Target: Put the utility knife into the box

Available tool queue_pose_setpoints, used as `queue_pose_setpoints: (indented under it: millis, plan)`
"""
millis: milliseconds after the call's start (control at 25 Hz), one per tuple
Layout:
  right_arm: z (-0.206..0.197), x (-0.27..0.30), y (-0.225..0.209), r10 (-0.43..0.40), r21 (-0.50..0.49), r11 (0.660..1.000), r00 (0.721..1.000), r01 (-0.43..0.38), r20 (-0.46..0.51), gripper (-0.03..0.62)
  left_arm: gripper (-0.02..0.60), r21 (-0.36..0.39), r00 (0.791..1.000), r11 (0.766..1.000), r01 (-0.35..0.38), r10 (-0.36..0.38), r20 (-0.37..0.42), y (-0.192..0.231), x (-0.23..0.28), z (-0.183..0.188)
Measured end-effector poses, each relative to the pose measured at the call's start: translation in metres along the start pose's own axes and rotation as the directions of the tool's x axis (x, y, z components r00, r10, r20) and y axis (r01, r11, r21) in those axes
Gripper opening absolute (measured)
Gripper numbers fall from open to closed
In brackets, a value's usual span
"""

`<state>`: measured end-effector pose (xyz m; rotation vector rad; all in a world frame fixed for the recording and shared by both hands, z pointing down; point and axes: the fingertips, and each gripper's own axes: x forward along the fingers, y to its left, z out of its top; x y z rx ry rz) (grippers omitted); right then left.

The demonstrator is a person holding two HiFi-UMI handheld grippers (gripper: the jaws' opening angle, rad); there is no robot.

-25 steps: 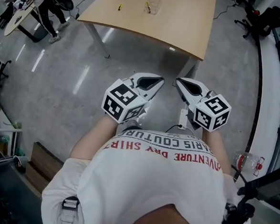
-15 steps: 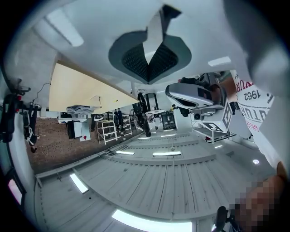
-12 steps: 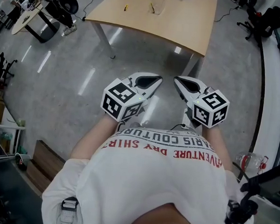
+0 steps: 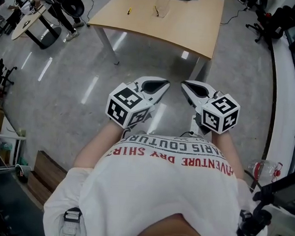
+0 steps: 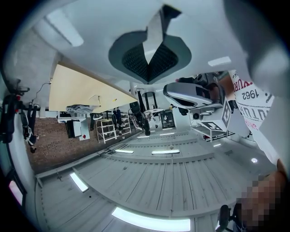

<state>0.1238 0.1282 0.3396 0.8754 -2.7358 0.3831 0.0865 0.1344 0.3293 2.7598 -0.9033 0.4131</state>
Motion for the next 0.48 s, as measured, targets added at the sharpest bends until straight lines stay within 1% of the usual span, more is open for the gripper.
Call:
queue_pose_setpoints:
  millis: [160,480]
  plan:
    - [-0.002,-0.004,-0.004,-0.003,0.002,1.0,1.0,0.003,-0.001,0.002,0.002,-0.002,1.0,1.0,0.005,-0.005,-0.002,-0.003,0.005,0.0]
    - [-0.01,-0.023,-0.016,0.003,0.007,1.0,1.0,-0.003,0.006,0.0,0.002,0.006,1.0,1.0,0.008,-0.007,-0.015,-0.023,0.024,-0.002]
